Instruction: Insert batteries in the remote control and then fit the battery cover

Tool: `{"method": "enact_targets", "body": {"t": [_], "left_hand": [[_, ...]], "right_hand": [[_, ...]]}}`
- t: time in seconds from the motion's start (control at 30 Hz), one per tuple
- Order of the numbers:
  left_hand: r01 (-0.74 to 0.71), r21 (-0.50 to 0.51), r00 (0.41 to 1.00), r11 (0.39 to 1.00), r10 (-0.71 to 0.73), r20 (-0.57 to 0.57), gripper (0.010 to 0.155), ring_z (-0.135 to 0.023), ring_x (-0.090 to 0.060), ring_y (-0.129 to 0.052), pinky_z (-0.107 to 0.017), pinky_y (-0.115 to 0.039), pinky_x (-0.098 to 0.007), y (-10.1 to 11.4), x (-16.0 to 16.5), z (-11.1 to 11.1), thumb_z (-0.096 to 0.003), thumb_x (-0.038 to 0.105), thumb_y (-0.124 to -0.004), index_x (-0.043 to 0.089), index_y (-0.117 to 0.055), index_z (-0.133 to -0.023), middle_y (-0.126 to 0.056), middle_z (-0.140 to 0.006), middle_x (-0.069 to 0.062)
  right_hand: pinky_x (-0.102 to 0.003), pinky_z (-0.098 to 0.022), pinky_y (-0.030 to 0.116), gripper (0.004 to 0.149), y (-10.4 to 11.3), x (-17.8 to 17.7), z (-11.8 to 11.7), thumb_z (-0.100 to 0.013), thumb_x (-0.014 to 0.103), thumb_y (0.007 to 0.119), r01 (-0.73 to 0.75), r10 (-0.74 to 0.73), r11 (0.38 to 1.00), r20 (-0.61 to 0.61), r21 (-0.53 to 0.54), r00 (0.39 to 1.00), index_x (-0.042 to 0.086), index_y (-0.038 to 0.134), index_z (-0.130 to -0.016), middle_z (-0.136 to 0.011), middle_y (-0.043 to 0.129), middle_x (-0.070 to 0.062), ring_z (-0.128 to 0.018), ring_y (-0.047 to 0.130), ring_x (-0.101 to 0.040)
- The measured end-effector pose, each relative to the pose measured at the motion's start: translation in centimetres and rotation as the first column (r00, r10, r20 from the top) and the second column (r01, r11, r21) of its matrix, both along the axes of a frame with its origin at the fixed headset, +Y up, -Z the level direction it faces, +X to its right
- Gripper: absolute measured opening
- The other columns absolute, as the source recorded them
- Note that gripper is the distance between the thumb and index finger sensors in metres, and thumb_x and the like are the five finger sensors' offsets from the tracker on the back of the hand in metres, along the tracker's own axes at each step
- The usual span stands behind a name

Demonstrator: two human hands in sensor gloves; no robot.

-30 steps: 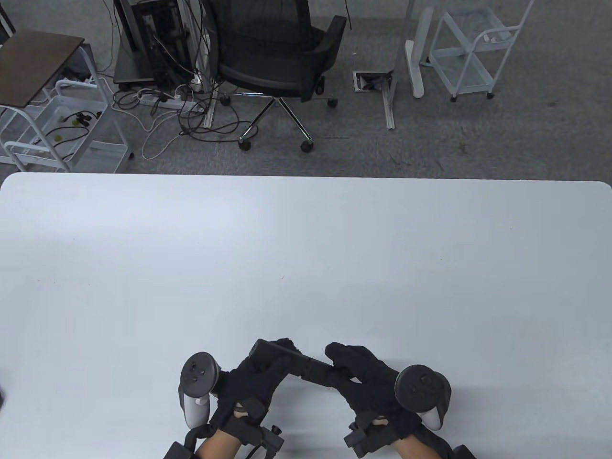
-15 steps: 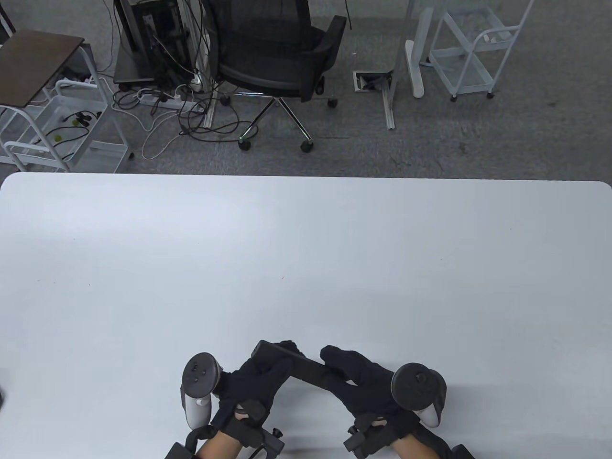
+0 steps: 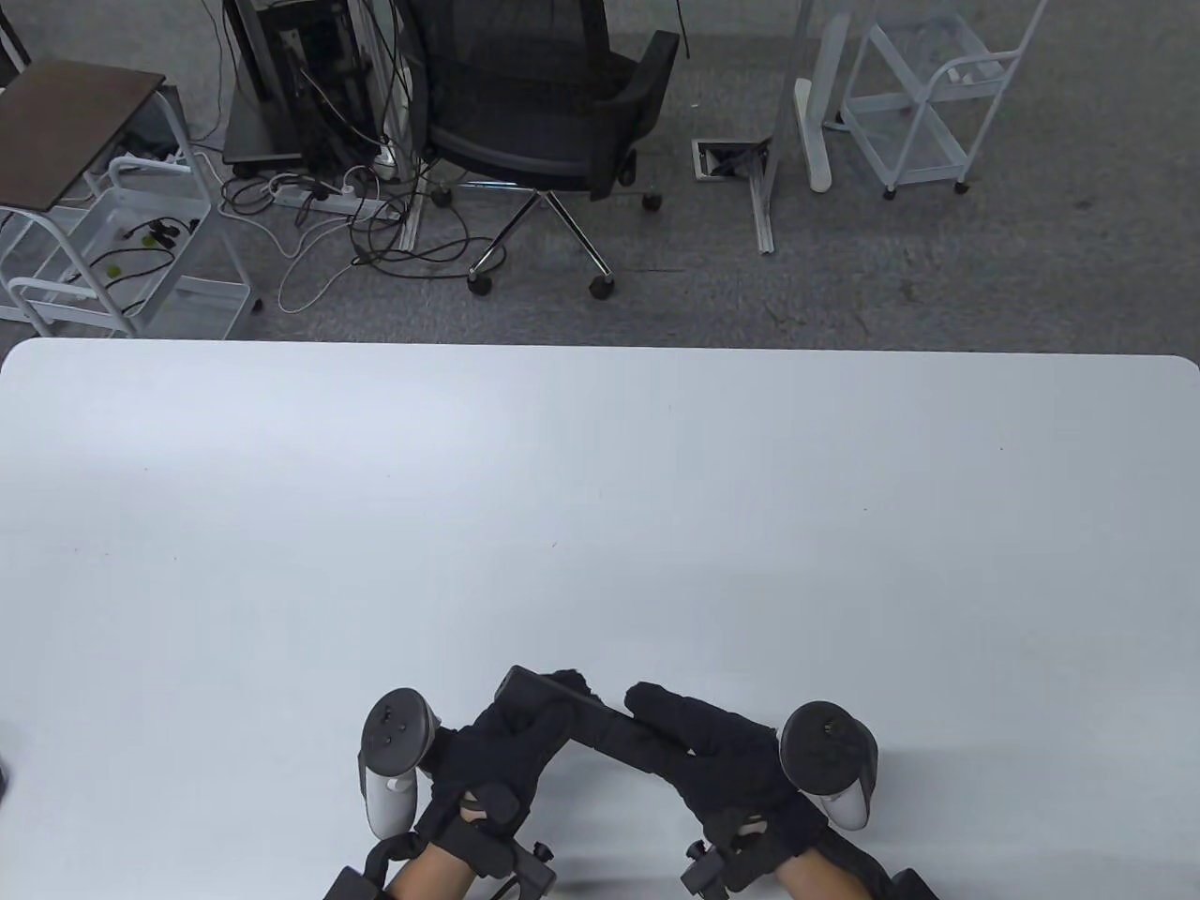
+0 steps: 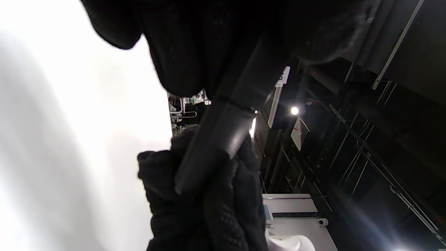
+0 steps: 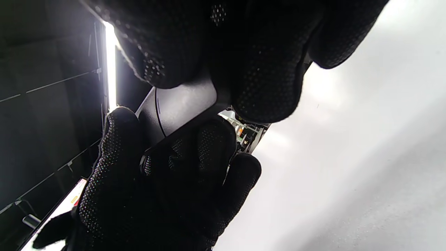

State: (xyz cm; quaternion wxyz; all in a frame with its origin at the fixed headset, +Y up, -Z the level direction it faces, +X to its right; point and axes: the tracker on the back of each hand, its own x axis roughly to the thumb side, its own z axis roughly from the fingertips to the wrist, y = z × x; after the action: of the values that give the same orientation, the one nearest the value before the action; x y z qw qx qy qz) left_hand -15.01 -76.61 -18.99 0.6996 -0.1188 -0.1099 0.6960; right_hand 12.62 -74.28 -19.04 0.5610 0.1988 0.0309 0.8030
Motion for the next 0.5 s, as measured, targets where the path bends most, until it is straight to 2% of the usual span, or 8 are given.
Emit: {"method": "enact_targets", "body": {"t": [0.5], "left_hand": [[-0.008,-0.005,0.999,1.000,0.008,0.050,0.056,-0.086,-0.020,-0.096,-0.079,-0.069,-0.052,-0.15,0.36,-0.07,-0.0479,0.062,-0.078,0.033,-0.074,-0.095,-0.098,-0.088,0.008]], "right_hand": [[-0.061,-0.060,0.071,0.053,0.36,-0.10,0.34,-0.039,0.031,0.092,-0.022,0.021,0.999,0.010,0.036,1.000,0.011,0.086,-0.087,-0.067,0.097,-0.016,-0.043,0.100,-0.029]]}}
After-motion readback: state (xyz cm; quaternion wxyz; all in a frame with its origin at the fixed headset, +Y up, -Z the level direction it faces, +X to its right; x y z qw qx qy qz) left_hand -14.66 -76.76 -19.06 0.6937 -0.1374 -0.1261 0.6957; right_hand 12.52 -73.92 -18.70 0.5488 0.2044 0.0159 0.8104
